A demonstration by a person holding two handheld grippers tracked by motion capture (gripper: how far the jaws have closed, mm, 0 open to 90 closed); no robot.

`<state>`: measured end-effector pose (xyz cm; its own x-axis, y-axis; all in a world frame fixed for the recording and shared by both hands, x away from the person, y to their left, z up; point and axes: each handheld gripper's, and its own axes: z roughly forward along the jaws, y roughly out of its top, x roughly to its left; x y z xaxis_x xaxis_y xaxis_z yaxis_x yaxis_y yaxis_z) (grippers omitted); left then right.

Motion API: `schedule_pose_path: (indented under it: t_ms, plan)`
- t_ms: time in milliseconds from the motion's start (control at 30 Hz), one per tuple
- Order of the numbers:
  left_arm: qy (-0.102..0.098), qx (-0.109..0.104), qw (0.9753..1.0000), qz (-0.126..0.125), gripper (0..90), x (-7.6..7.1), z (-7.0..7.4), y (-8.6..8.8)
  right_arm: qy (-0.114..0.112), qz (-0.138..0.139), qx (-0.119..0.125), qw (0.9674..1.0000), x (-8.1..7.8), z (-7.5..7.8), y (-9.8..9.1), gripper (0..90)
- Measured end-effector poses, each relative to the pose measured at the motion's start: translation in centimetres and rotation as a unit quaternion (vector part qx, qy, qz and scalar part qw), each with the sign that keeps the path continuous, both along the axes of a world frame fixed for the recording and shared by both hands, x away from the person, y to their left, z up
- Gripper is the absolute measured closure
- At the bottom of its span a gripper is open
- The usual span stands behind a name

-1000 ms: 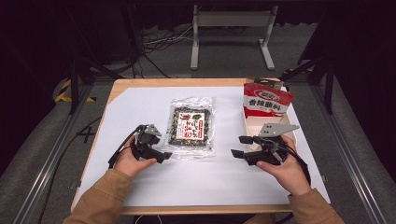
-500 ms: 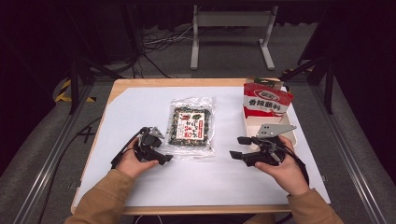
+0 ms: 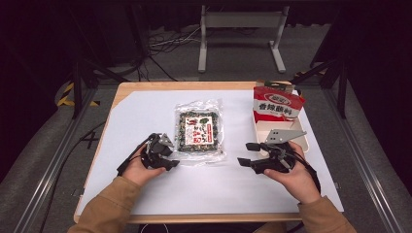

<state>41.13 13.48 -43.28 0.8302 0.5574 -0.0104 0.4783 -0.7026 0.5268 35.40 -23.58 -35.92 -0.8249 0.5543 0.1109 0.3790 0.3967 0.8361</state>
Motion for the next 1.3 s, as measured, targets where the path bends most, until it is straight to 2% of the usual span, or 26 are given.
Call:
schedule_pose_path:
  t_ms: [167, 233, 500, 667, 900, 1033, 1133, 1167, 1300]
  plan:
    - [0.002, 0.002, 0.9999, -0.013, 62.8, -0.2, 0.1, -0.2, 0.000, 0.001, 0.000, 1.0000, 0.0, 0.0, 0.0, 35.4]
    - [-0.003, 0.006, 0.9998, -0.016, 70.7, -0.4, 0.1, -0.5, 0.000, 0.001, -0.001, 1.0000, 0.0, 0.0, 0.0, 35.4]
    - [-0.029, 0.037, 0.9983, -0.035, 85.0, -1.2, 0.3, -1.5, -0.001, 0.002, -0.003, 1.0000, 0.0, -0.1, 0.0, 35.2]
    - [-0.040, 0.022, 0.9979, -0.045, 86.7, -1.7, 0.9, -1.8, -0.002, 0.001, -0.001, 1.0000, 0.1, -0.2, -0.1, 35.2]
    - [-0.053, -0.009, 0.9970, -0.055, 87.5, -2.5, 3.1, -1.2, -0.015, 0.000, 0.005, 0.9999, 0.2, -0.2, -0.4, 37.3]
    - [-0.071, -0.027, 0.9956, -0.055, 87.6, -3.0, 4.6, -0.6, -0.030, 0.000, 0.007, 0.9995, 0.1, -0.1, -0.4, 38.1]
    - [-0.074, -0.049, 0.9943, -0.059, 87.6, -3.3, 5.9, 0.1, -0.033, 0.000, 0.007, 0.9994, 0.1, -0.1, -0.4, 38.4]
    - [-0.074, -0.049, 0.9943, -0.059, 87.6, -3.3, 5.9, 0.1, -0.033, 0.000, 0.006, 0.9994, 0.2, -0.1, -0.4, 38.2]
    - [-0.085, -0.060, 0.9927, -0.062, 87.7, -4.0, 7.4, 0.5, -0.030, -0.002, 0.005, 0.9995, 0.2, -0.1, -0.4, 37.8]
